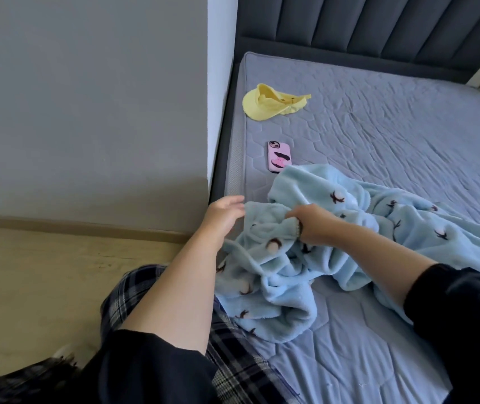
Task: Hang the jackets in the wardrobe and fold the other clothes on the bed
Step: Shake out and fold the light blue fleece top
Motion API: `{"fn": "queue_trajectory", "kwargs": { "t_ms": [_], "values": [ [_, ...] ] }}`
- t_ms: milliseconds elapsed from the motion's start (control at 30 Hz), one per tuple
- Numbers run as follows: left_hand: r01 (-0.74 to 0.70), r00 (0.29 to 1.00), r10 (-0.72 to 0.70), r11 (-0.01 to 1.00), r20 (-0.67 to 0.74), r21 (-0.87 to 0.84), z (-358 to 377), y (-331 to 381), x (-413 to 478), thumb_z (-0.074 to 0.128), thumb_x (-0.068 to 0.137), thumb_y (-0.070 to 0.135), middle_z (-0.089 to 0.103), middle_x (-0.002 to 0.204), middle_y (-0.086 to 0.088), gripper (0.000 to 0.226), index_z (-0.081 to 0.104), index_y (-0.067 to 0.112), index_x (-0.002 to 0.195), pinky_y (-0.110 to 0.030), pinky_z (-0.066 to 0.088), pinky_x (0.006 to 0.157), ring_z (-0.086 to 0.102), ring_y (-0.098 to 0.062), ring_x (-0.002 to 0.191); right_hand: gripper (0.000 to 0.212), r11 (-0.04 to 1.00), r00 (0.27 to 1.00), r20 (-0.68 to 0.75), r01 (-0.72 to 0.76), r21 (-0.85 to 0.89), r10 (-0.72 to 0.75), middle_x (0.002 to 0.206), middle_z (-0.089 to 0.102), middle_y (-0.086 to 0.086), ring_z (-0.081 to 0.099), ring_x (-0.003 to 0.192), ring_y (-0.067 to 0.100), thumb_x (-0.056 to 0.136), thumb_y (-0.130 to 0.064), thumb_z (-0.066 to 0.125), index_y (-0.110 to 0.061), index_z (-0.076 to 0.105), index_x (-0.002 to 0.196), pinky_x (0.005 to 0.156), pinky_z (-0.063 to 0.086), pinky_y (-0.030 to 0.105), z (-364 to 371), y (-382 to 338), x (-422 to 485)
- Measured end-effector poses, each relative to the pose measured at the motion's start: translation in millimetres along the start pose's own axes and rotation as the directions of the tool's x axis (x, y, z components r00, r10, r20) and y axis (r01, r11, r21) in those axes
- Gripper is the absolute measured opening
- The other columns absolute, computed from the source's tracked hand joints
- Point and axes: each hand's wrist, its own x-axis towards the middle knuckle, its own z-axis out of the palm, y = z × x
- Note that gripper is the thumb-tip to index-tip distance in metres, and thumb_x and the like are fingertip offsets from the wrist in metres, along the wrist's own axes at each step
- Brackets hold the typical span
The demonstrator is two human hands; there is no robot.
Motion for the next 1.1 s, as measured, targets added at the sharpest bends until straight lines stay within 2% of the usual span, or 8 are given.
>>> {"fn": "queue_trajectory", "kwargs": {
  "t_ms": [133, 233, 333, 467, 567, 733, 900, 1100],
  "values": [
    [0.129, 0.974, -0.209, 0.83, 0.087, 0.543, -0.3, -22.4, 4.8, 0.07, 0.074, 0.056, 0.031, 0.153, -0.004, 0.098, 0.021, 0.021, 0.151, -0.035, 0.035, 0.102, 0.037, -0.026, 0.135, 0.012, 0.994, 0.998, -0.033, 0.043, -0.098, -0.047, 0.098, 0.049, -0.001, 0.047, 0.091, 0.018, 0.081, -0.008, 0.054, -0.014, 0.064, 0.084, 0.074, 0.037, 0.025, 13.8, 29.9, -6.3],
    [0.125, 0.924, -0.315, 0.782, 0.215, 0.611, 4.9, -28.6, 1.5, 0.065, 0.062, 0.076, 0.036, 0.148, -0.001, 0.111, 0.02, 0.027, 0.151, -0.044, 0.048, 0.094, 0.049, -0.029, 0.123, 0.014, 0.928, 0.944, -0.221, -0.162, 0.335, 0.244, 0.093, 0.055, 0.001, 0.052, 0.08, 0.021, 0.081, -0.001, 0.049, -0.007, 0.061, 0.083, 0.064, 0.04, 0.028, 16.7, 48.0, -17.1],
    [0.141, 0.904, -0.294, 0.89, 0.31, 0.434, 12.1, -20.4, -3.6, 0.062, 0.055, 0.083, 0.045, 0.14, 0.003, 0.116, 0.019, 0.033, 0.15, -0.041, 0.051, 0.089, 0.054, -0.021, 0.113, 0.015, 0.682, 0.792, -0.232, -0.289, 0.671, 0.564, 0.07, 0.06, 0.004, 0.054, 0.066, 0.021, 0.088, -0.007, 0.044, -0.007, 0.058, 0.083, 0.053, 0.039, 0.027, 10.4, 60.0, -26.3],
    [0.083, 0.861, -0.236, 0.939, 0.451, 0.333, 22.9, -16.6, -9.8, 0.075, 0.063, 0.065, 0.05, 0.137, 0.01, 0.087, 0.034, 0.043, 0.137, -0.041, 0.047, 0.09, 0.048, -0.016, 0.124, 0.016, 0.129, 0.638, 0.123, -0.334, 0.934, 0.761, 0.095, 0.066, 0.014, 0.06, 0.084, 0.027, 0.09, -0.018, 0.051, -0.007, 0.06, 0.096, 0.078, 0.053, 0.038, 9.3, 68.2, -29.5],
    [0.135, 0.837, -0.277, 0.94, 0.472, 0.312, 23.6, -20.3, -12.9, 0.081, 0.066, 0.051, 0.037, 0.148, 0.009, 0.101, 0.018, 0.046, 0.145, -0.043, 0.045, 0.091, 0.04, -0.018, 0.132, 0.009, -0.246, 0.661, 0.36, -0.262, 0.933, 0.659, 0.084, 0.062, 0.011, 0.059, 0.074, 0.023, 0.09, -0.017, 0.056, -0.01, 0.059, 0.094, 0.062, 0.052, 0.033, 11.2, 63.9, -32.9],
    [0.187, 0.796, -0.216, 0.976, 0.566, 0.108, 27.9, -13.8, -15.8, 0.065, 0.08, 0.057, 0.057, 0.134, -0.003, 0.08, 0.034, 0.025, 0.145, -0.049, 0.048, 0.098, 0.059, -0.026, 0.116, 0.016, -0.434, 0.698, 0.421, -0.173, 0.884, 0.58, 0.078, 0.054, 0.004, 0.054, 0.07, 0.015, 0.089, -0.017, 0.057, -0.015, 0.051, 0.103, 0.057, 0.045, 0.029, 12.8, 59.7, -42.7],
    [0.27, 0.774, -0.071, 0.936, 0.629, -0.227, 28.8, 1.5, -22.5, 0.061, 0.076, 0.063, 0.068, 0.115, -0.007, 0.074, 0.053, 0.012, 0.128, -0.032, 0.053, 0.084, 0.065, -0.02, 0.107, 0.018, -0.385, 0.893, 0.306, -0.169, 0.907, 0.33, 0.089, 0.07, 0.013, 0.07, 0.079, 0.026, 0.089, -0.015, 0.055, -0.004, 0.068, 0.093, 0.07, 0.057, 0.036, -1.8, 43.9, -55.1],
    [-0.205, 0.933, 0.19, 0.979, 0.306, 0.02, 36.7, 6.5, -27.6, 0.081, 0.071, 0.011, 0.069, 0.112, -0.003, 0.053, 0.059, 0.014, 0.118, -0.036, 0.053, 0.091, 0.064, -0.019, 0.106, 0.042, -0.292, 0.954, 0.219, -0.273, 0.917, -0.205, 0.116, 0.065, 0.019, 0.062, 0.108, 0.032, 0.089, -0.02, 0.037, -0.003, 0.068, 0.112, 0.088, 0.052, 0.04, -32.6, 45.5, -61.6]
  ]
}}
